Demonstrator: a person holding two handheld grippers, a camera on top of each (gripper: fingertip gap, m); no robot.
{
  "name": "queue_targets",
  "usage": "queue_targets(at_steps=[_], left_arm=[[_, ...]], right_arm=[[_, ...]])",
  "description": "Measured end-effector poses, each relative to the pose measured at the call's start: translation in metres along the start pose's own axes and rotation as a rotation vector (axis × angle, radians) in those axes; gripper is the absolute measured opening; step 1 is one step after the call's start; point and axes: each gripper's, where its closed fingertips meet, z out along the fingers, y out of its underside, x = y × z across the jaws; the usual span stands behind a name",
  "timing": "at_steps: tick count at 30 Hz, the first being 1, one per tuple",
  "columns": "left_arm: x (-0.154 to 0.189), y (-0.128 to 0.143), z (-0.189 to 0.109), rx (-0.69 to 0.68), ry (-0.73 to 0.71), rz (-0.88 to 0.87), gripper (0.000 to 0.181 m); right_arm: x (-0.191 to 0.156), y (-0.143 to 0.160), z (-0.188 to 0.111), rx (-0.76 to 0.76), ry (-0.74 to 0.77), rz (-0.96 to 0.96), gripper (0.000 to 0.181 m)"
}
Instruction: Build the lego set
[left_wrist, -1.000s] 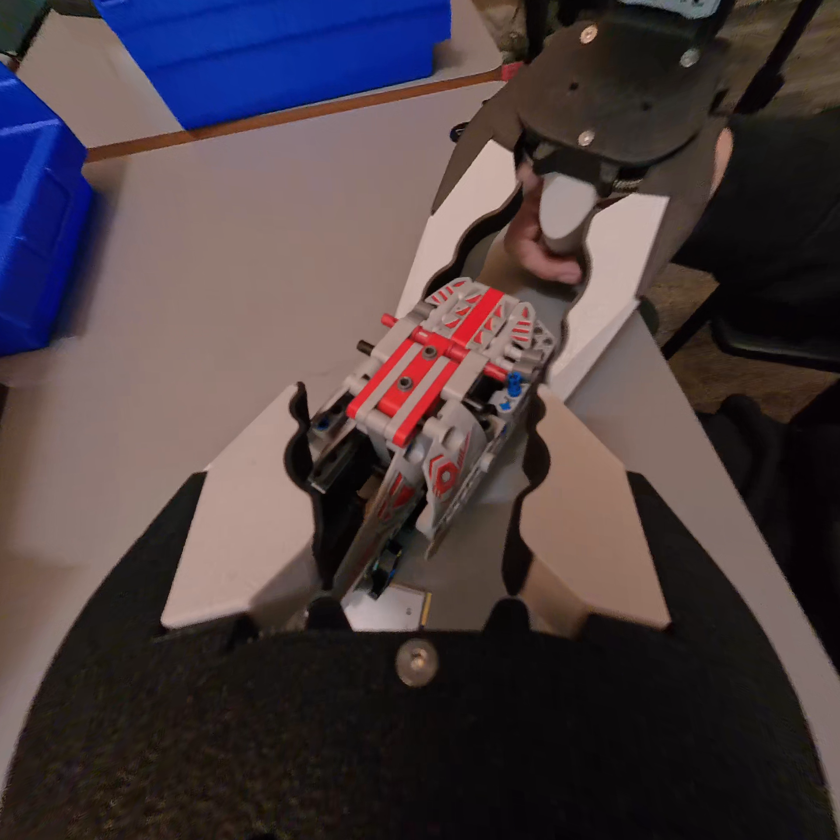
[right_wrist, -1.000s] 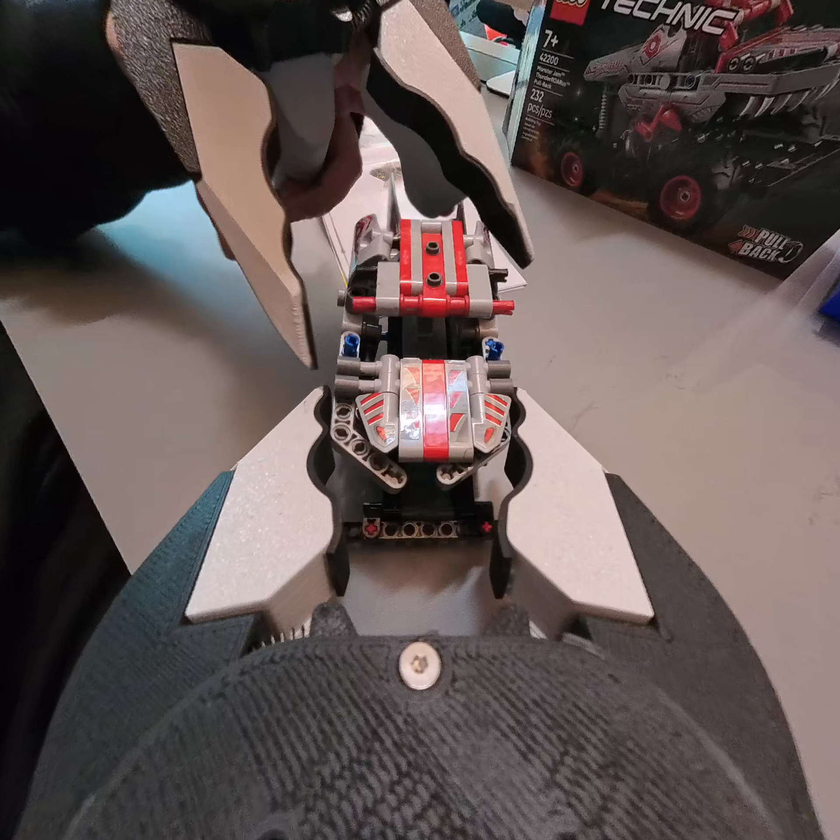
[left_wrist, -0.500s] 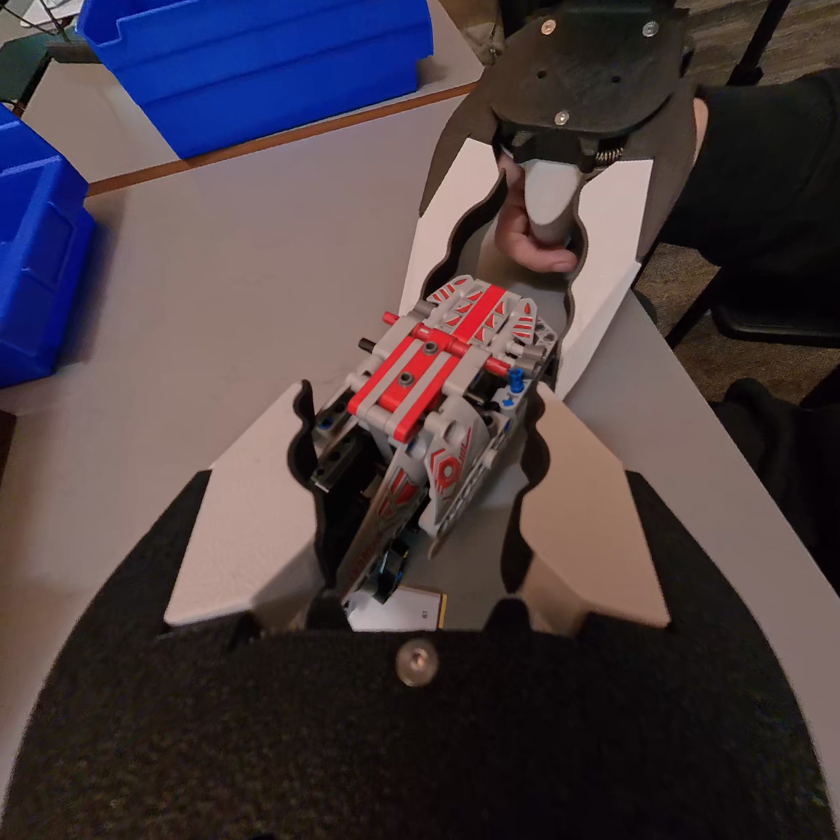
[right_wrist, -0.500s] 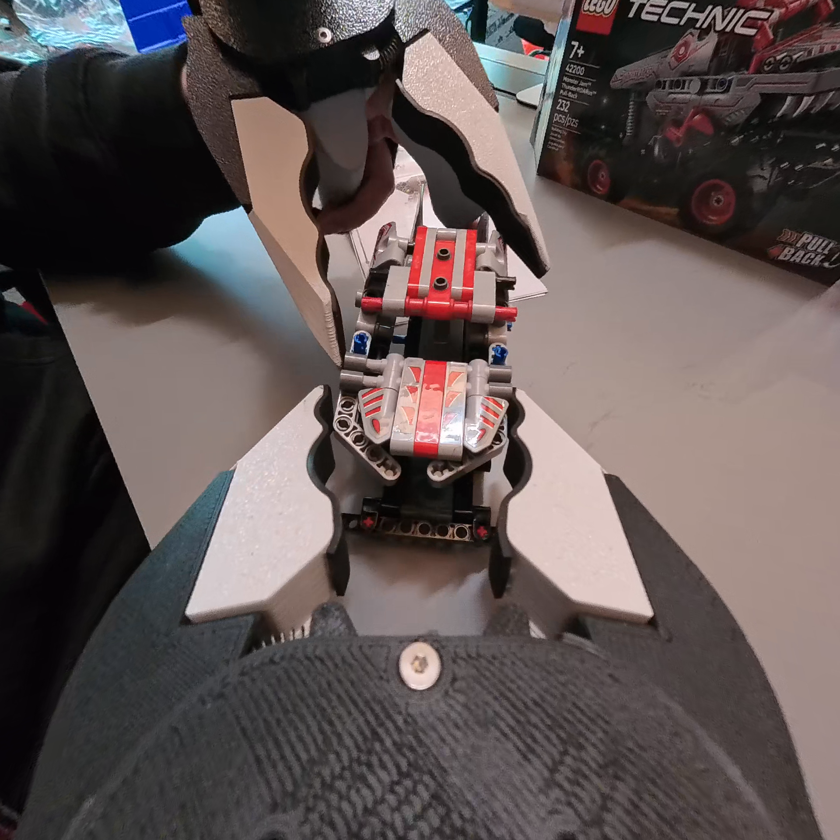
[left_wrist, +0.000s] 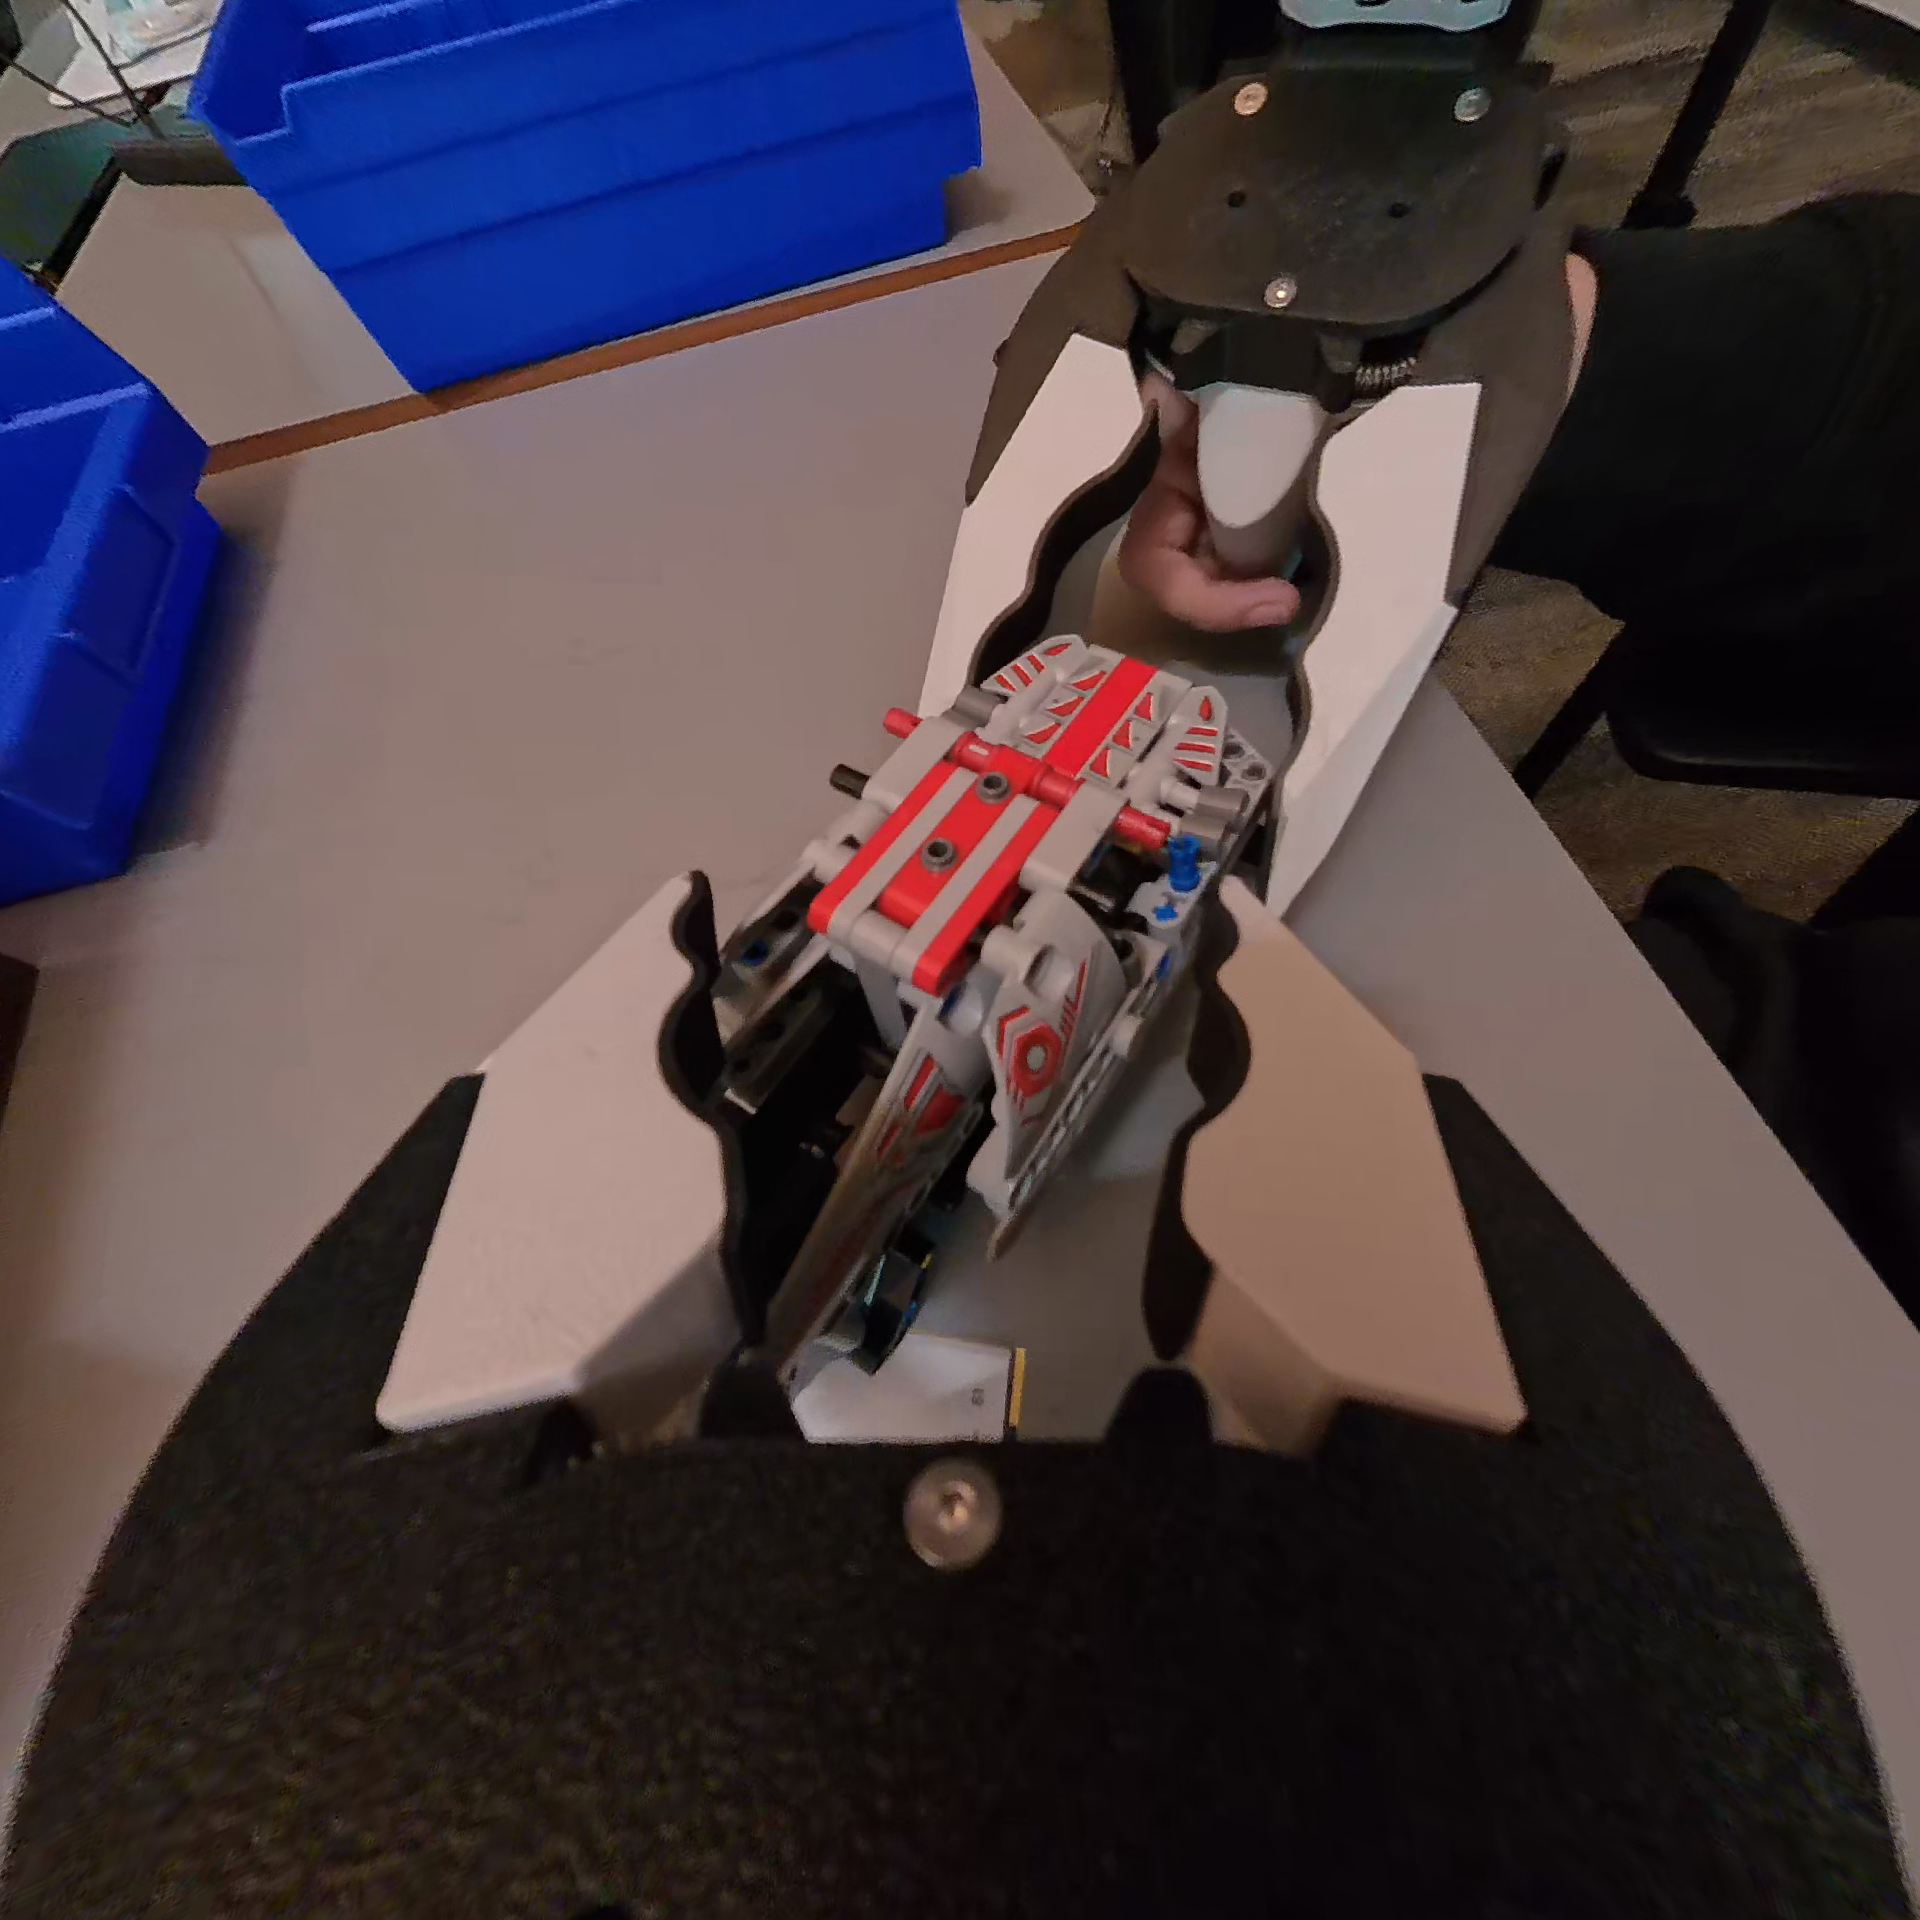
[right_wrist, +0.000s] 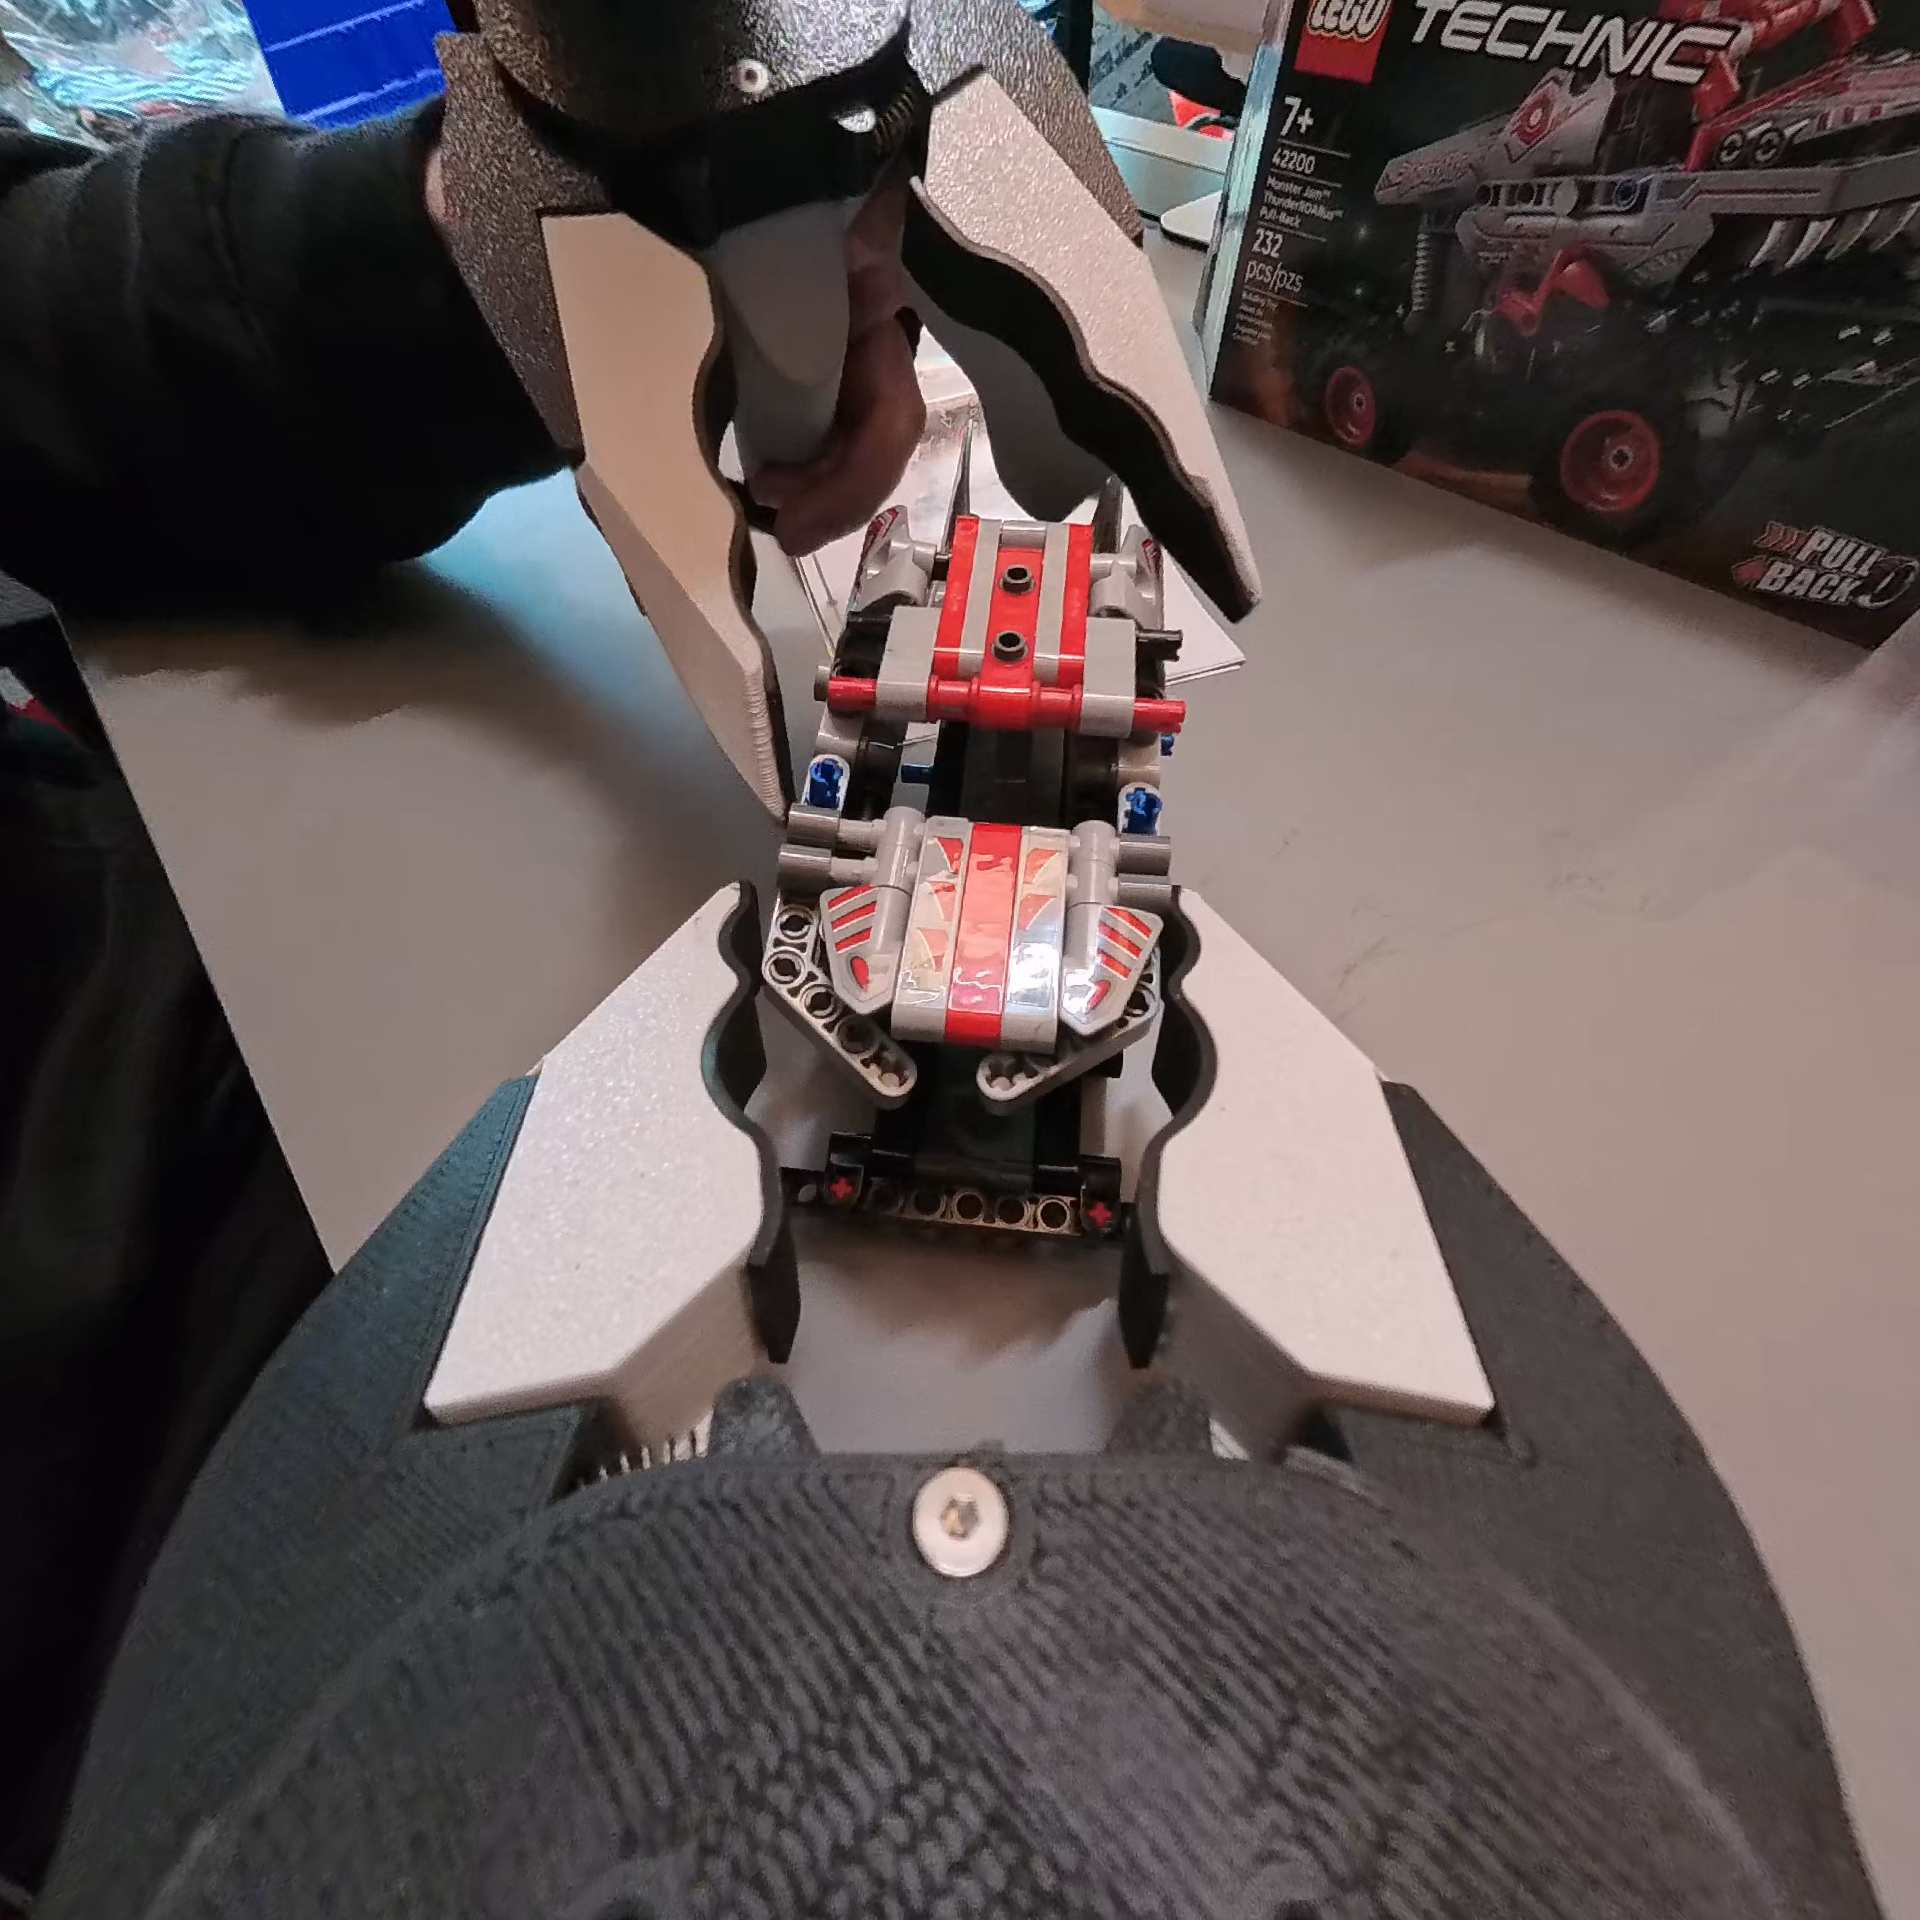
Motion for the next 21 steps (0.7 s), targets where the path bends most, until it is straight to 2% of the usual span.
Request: queue_targets(at_steps=[3, 9, 12, 21], left_arm=[[-0.003, 0.002, -0.001, -0.030, -0.018, -0.039, 0.095], [-0.001, 0.003, 0.000, -0.029, -0.003, -0.037, 0.089], [-0.002, 0.004, 0.000, -0.026, 0.010, -0.030, 0.088], [-0.002, 0.004, 0.000, -0.006, 0.025, 0.007, 0.086]], right_arm=[[0.000, 0.000, 0.000, -0.002, -0.001, -0.001, 0.075], [0.000, 0.000, -0.001, 0.006, -0.002, 0.005, 0.075], [0.004, -0.012, -0.002, 0.077, 0.034, 0.031, 0.071], [0.003, -0.010, 0.002, 0.060, 0.032, 0.049, 0.071]])
